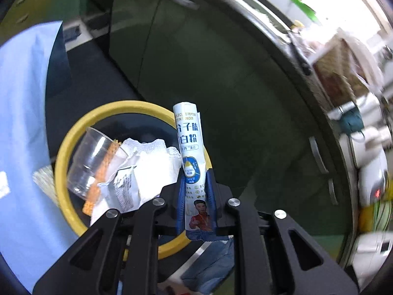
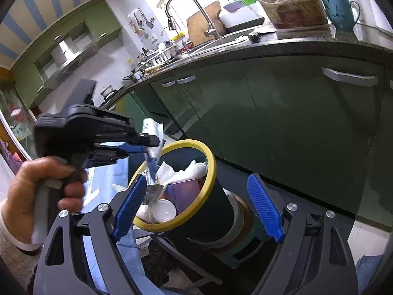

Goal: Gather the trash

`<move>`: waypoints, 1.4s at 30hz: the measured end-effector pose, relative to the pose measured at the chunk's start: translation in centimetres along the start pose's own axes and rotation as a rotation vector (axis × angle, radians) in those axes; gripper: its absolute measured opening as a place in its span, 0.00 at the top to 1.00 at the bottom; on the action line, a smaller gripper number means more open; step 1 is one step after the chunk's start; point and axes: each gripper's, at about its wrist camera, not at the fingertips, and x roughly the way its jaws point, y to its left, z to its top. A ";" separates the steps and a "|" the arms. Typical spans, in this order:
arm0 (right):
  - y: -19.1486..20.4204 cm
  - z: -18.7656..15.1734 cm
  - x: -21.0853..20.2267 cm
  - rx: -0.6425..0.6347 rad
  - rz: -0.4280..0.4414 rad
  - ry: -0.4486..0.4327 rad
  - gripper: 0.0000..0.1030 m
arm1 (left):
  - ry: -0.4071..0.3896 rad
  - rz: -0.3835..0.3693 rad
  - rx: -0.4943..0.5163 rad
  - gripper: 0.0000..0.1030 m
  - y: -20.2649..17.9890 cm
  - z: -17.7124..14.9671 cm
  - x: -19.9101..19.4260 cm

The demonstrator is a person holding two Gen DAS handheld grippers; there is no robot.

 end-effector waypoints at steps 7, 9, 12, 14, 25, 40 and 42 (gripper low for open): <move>-0.4 -0.2 0.4 0.005 -0.006 0.008 0.19 | 0.015 0.022 -0.148 0.67 1.8 0.7 2.8; -0.7 -0.2 0.3 0.008 -0.013 0.005 0.19 | 0.020 0.024 -0.174 0.57 2.1 0.6 3.2; -1.0 -0.2 -0.1 0.016 -0.015 -0.004 0.18 | 0.019 0.003 -0.199 0.44 2.7 0.3 2.7; -1.0 -0.3 -0.3 0.016 -0.019 -0.008 0.18 | -0.003 -0.012 -0.176 0.44 2.4 0.0 1.7; 3.3 -0.8 -0.7 -0.089 0.025 0.017 0.15 | -0.416 0.019 0.150 0.14 3.6 -6.6 -15.2; 14.5 -4.5 -3.8 -0.330 0.114 -0.003 0.11 | -0.861 0.499 0.112 0.06 19.0 -28.3 -35.7; 16.1 -4.9 -5.1 -0.369 0.121 -0.020 0.10 | -0.893 0.542 0.061 0.06 20.4 -30.4 -37.1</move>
